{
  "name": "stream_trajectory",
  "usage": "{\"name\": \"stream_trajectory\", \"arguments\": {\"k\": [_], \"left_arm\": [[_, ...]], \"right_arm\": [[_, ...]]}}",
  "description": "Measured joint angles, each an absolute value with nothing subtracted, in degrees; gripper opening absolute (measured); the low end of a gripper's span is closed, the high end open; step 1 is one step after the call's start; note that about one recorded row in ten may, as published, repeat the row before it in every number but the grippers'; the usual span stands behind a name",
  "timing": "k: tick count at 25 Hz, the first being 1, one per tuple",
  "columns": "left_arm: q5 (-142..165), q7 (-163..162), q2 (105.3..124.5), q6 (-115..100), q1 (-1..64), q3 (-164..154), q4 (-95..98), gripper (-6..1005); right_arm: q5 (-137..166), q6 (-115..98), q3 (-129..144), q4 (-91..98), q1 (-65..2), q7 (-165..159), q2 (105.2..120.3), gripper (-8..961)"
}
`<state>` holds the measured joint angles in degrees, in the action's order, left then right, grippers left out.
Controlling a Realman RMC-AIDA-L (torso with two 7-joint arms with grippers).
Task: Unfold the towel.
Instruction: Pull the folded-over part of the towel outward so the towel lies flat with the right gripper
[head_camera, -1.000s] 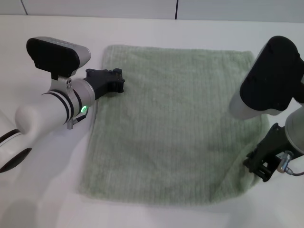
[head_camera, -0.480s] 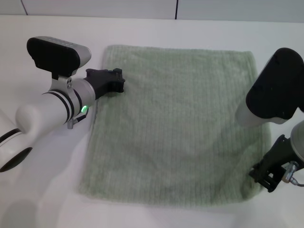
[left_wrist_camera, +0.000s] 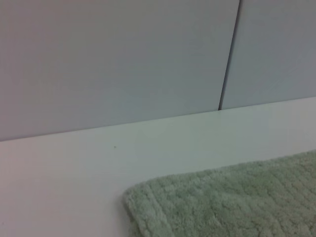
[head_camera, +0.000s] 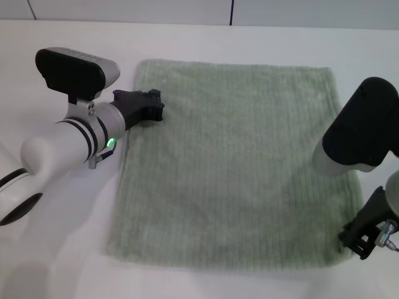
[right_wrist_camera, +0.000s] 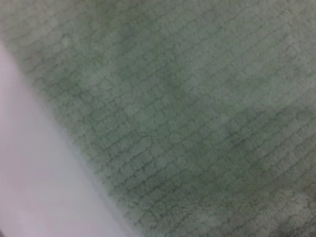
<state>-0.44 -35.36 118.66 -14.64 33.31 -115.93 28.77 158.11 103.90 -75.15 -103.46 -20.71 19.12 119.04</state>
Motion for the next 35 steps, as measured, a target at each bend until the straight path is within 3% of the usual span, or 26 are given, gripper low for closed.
{"name": "stream_trajectory", "arguments": {"k": [4,9,20,35], "left_arm": [[-0.4,-35.3,118.65,-14.6,33.3,-115.9,28.8,-1],[-0.4,-35.3,118.65,-14.6,33.2,-115.9,28.8,-1],[-0.4,-35.3,118.65,-14.7,33.0,-115.9,28.8,-1],[-0.4,-35.3,118.56,-15.0,32.9,-115.9,28.8,-2]], "right_arm": [[158.5,103.8,-75.1,-103.9,-20.6,19.0,119.02,61],[158.4,103.7,-75.0,-104.0,-20.9,19.0,119.00,164],[158.3,103.5,-74.3,-105.9,-21.8,19.2,118.91,293],[158.5,99.1,-74.3,-108.8,-22.1,21.0,118.93,288]]}}
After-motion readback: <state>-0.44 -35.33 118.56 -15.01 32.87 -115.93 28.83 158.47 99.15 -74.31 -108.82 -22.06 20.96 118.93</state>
